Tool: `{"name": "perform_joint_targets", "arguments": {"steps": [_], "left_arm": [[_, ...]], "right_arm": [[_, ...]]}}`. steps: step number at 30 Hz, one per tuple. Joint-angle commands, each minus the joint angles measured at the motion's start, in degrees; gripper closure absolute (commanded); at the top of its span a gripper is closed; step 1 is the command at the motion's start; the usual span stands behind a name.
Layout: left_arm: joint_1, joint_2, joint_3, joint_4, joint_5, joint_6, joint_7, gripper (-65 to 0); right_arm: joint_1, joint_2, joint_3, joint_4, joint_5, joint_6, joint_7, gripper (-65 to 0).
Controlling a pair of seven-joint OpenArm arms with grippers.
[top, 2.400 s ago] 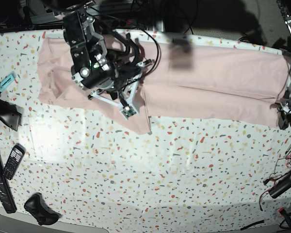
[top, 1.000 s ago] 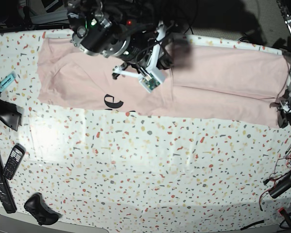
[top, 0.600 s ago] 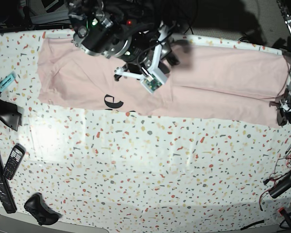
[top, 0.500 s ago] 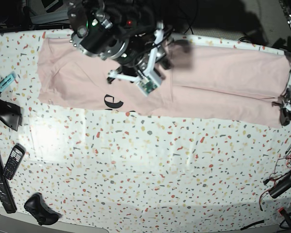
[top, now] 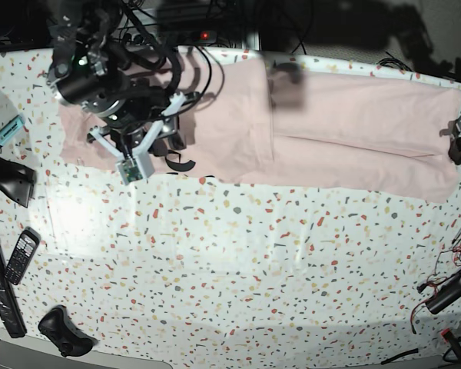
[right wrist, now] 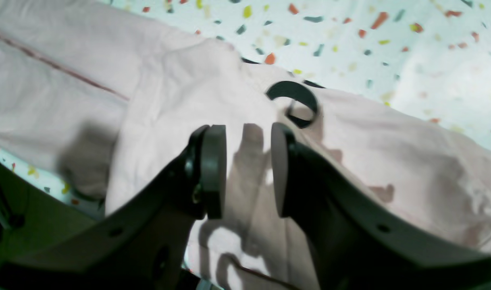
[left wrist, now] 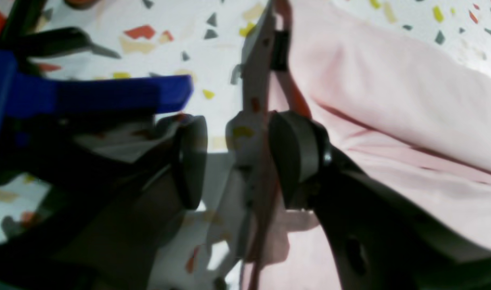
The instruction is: Fold the T-shirt properly
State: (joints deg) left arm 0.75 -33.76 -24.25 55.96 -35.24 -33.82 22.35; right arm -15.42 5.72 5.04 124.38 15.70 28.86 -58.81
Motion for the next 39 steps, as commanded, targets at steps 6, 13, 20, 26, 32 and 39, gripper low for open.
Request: {"name": "perform_joint_targets", "arguments": {"steps": [6,13,20,26,32,39], "left_arm": [[-0.90,-0.44,-0.48,-0.42,-0.17,-0.28,-4.04,-28.0],[-0.90,-0.70,-1.70,-0.87,-5.49,-2.71,-1.42,-28.1],[-0.90,-0.70,-1.97,-0.87,-7.06,-6.12,0.81,-32.2],[-0.92,-0.59,-1.97,-0.87,-7.45,-6.12,0.85,-32.2],[-0.94,1.66,-1.97,-0.87,-5.22,-4.39,-0.46,-32.2],[-1.09,3.54,-1.97,-0.94,-1.88,0.55,-4.17,-32.2]], "right_arm": [[0.44,0.00,5.35,1.07,7.65,3.45,-3.96,-18.7],[0.46,0.00,8.63,1.07,10.47,3.82,-4.24,-18.7],[0.46,-0.02,8.46,1.07,11.82,3.82,-4.24,-18.7],[0.48,-0.02,8.46,1.07,13.46,3.91,-4.24,-18.7],[0.48,-0.02,8.46,1.07,13.49,3.91,-4.26,-18.7],[0.46,-0.02,8.46,1.07,13.46,3.91,-5.09,-18.7]]}}
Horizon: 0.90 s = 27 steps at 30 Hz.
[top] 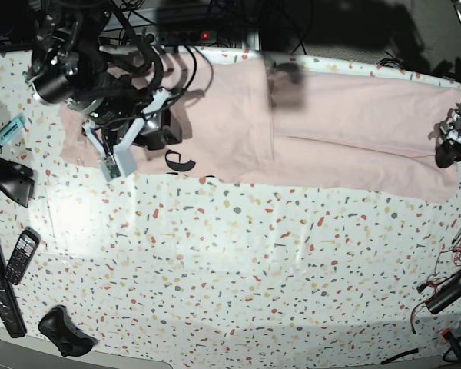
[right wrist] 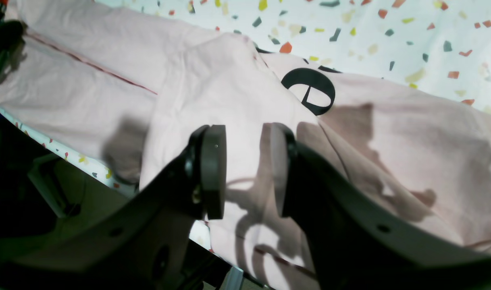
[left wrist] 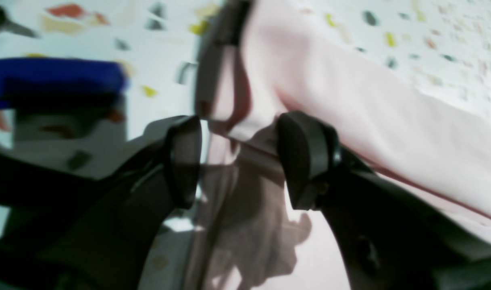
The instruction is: Fold the T-shirt properly
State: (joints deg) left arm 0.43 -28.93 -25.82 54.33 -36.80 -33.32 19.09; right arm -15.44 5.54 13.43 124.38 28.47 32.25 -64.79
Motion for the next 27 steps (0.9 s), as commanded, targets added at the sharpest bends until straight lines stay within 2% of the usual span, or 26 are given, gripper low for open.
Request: {"name": "perform_joint_targets", "arguments": {"steps": [1,4,7,10,12,13,20,27], "left_arm": [[-0.79,-1.25,-0.39,0.72,0.90,0.48,-0.96,-32.2],[-0.72,-1.07,-0.39,0.07,2.95,2.51,-0.92,-32.2],[-0.72,-1.07,-0.39,-1.44,2.71,2.29,-0.81,-32.2],[-0.72,-0.92,-0.39,-1.66,2.36,-2.40,0.70,-32.1],[-0.72,-0.55,-0.39,-1.66,-0.70,-6.14,2.54,-32.1],[-0.72,-0.31,-0.39,-1.66,-2.23,-6.68,3.34,-32.1],[-0.72,0.50,-0.39,-1.64,-3.78,-6.68,3.80,-31.9],[-0.72,0.52,-0.39,-1.64,-3.82,-6.68,4.48,-28.1]], "right_arm": [[0.48,0.15,0.07,1.07,0.70,0.52,0.90,-18.7],[0.48,0.15,0.07,1.07,0.72,0.52,0.90,-18.7],[0.48,0.15,0.07,1.07,0.70,0.52,0.90,-18.7],[0.50,0.15,0.07,1.07,0.72,0.52,0.90,-18.7],[0.50,0.15,0.07,1.07,0.72,0.52,0.92,-18.7],[0.50,0.15,0.07,1.07,0.72,0.52,0.92,-18.7],[0.50,0.15,0.07,1.07,0.72,0.52,1.03,-18.7],[0.50,0.15,0.07,1.07,0.72,0.55,1.36,-18.7]]}}
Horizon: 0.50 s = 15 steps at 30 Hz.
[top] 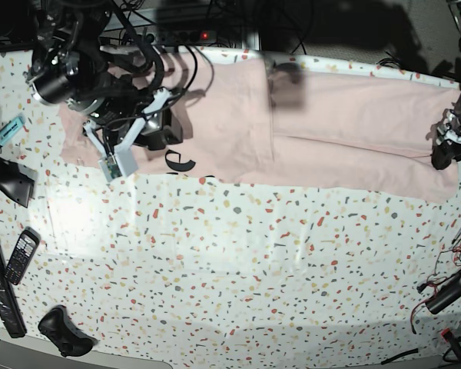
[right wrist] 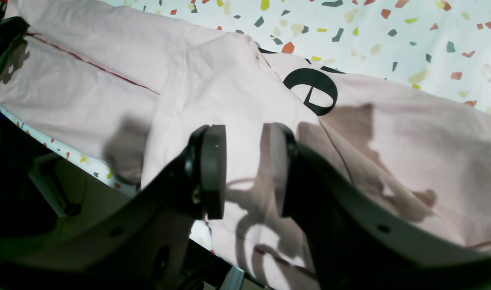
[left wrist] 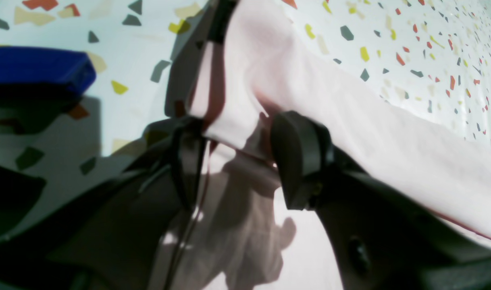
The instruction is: Fold the T-shirt properly
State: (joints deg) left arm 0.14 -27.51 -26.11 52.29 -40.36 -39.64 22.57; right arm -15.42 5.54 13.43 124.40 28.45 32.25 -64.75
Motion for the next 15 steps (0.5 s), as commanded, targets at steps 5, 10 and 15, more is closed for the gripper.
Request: {"name": "perform_joint_targets", "arguments": {"steps": [5,10,15], "left_arm": [[-0.46,-0.92,-0.11,0.42,-3.23,-0.36,3.21,-27.9],[-0.46,-0.92,-0.11,0.42,-3.23,-0.36,4.63,-27.8],[-0.44,-0.92,-0.11,0.50,-3.21,-0.36,5.31,-14.9]], "right_arm": [[0.48,0.15,0.07,1.05,0.74,0.59,1.42,-18.7],[0.48,0.15,0.07,1.05,0.74,0.59,1.53,-18.7],[0.50,0.15,0.07,1.05,0.74,0.59,1.73,-18.7]]}}
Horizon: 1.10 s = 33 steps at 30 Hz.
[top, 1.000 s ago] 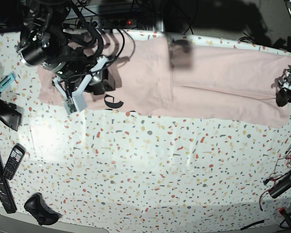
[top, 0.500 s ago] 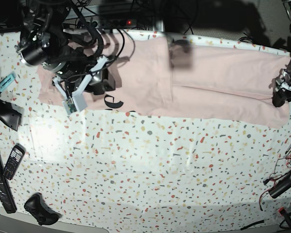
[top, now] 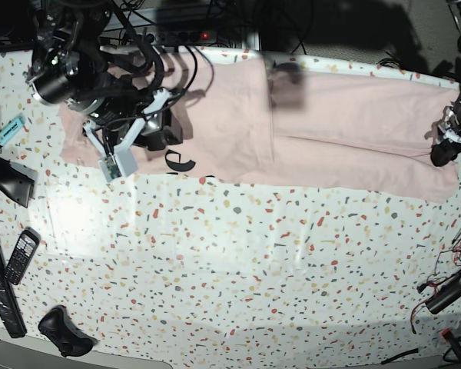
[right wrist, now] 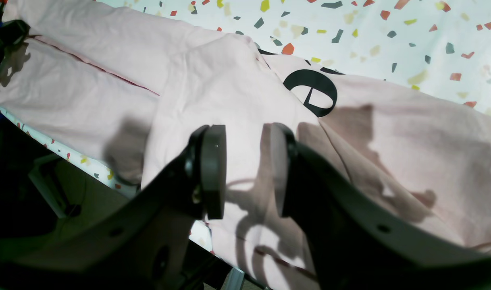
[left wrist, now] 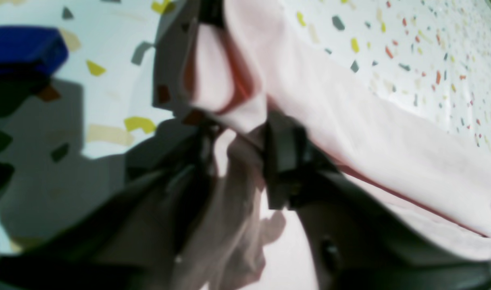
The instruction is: Fold the T-shirt properly
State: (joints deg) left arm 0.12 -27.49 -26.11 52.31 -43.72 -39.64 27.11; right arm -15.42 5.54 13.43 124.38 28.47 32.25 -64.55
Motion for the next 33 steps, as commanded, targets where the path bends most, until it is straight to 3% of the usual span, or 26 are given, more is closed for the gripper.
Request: {"name": "perform_joint_targets", "arguments": {"steps": [1,3,4,10,20,23,25,28,33], "left_arm": [[-0.44,-0.94,-0.11,0.48,0.13,-0.36,0.74,-10.8],[-0.44,-0.94,-0.11,0.50,0.11,-0.36,0.55,-1.4],[-0.42,-0.94,-0.11,0.50,0.13,-0.36,0.07,0.0],[-0.42,-0.98,-0.79,0.59,0.07,-0.36,-2.34,0.0],[-0.39,-1.73,-11.78,0.61,0.11,-0.36,-2.60,0.0],[-0.17,-2.05,-11.78,2.47,-0.81,-0.36,0.24,0.0],[0.70,-2.03,-11.78,5.81,-4.72,-0.36,4.07,0.0],[2.99,-1.70,-11.78,14.43,-9.14,-0.36,8.68,0.0],[7.45,1.46,-11.78,31.45,-9.31,-0.36,14.29,0.0]], "right_arm": [[0.50,0.15,0.07,1.07,0.72,0.59,1.55,-18.7],[0.50,0.15,0.07,1.07,0.70,0.72,1.53,-18.7],[0.48,0.15,0.07,1.07,0.70,1.09,1.53,-18.7],[0.48,0.15,0.07,1.07,0.72,2.47,1.51,-18.6],[0.48,0.15,0.07,1.07,0.74,2.45,1.53,-18.6],[0.48,0.15,0.04,1.07,0.74,2.47,1.53,-18.6],[0.48,0.15,0.04,1.07,0.74,2.47,1.53,-18.6],[0.48,0.15,0.07,1.07,0.74,2.47,1.55,-18.6],[0.50,0.15,0.04,1.07,0.72,2.47,1.57,-18.6]]}}
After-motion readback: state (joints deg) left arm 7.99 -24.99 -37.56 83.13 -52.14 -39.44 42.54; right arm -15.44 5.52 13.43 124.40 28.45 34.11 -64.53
